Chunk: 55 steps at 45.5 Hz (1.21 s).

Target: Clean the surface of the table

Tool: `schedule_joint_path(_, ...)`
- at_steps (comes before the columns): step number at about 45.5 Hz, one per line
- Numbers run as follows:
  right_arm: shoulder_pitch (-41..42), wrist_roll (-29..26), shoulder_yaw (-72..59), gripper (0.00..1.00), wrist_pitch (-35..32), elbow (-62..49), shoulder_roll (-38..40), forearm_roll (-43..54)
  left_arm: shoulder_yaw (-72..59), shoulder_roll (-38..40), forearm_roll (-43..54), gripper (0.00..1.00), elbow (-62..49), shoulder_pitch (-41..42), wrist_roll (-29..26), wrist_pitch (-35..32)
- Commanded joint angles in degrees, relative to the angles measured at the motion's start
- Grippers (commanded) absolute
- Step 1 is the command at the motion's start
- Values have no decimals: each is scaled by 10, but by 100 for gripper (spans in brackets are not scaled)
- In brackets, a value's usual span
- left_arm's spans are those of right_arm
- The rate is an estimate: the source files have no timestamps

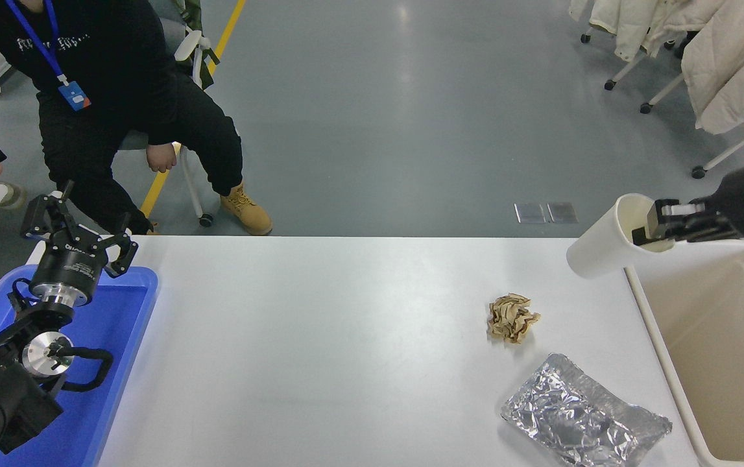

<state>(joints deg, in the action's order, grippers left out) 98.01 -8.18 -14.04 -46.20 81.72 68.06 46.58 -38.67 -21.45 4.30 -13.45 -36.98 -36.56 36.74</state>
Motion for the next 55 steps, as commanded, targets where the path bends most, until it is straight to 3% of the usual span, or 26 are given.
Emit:
schedule_joint_path(1, -20, 0, -6, 0, 19, -66, 25, 6, 0, 0, 0, 100, 0, 0, 0, -1)
schedule_joint_path(8, -109, 1, -4, 0, 110, -160, 1, -3, 0, 0, 0, 100, -1, 0, 0, 0)
schedule_joint_path(14, -207, 4, 3, 0, 239, -242, -42, -19, 0, 0, 0, 100, 0, 1, 0, 0)
schedule_joint_path(23, -348, 5, 3, 0, 421, -349, -131, -125, 0, 0, 0, 100, 0, 0, 0, 0)
schedule_joint_path(33, -487, 7, 5, 0, 551, -535, -264, -203, 0, 0, 0, 100, 0, 0, 0, 0)
schedule_joint_path(45, -602, 10, 7, 0, 583, -798, -442, -280, 0, 0, 0, 100, 0, 1, 0, -1)
schedule_joint_path(55, -622, 11, 18, 0, 627, -822, -500, -310, 0, 0, 0, 100, 0, 0, 0, -1)
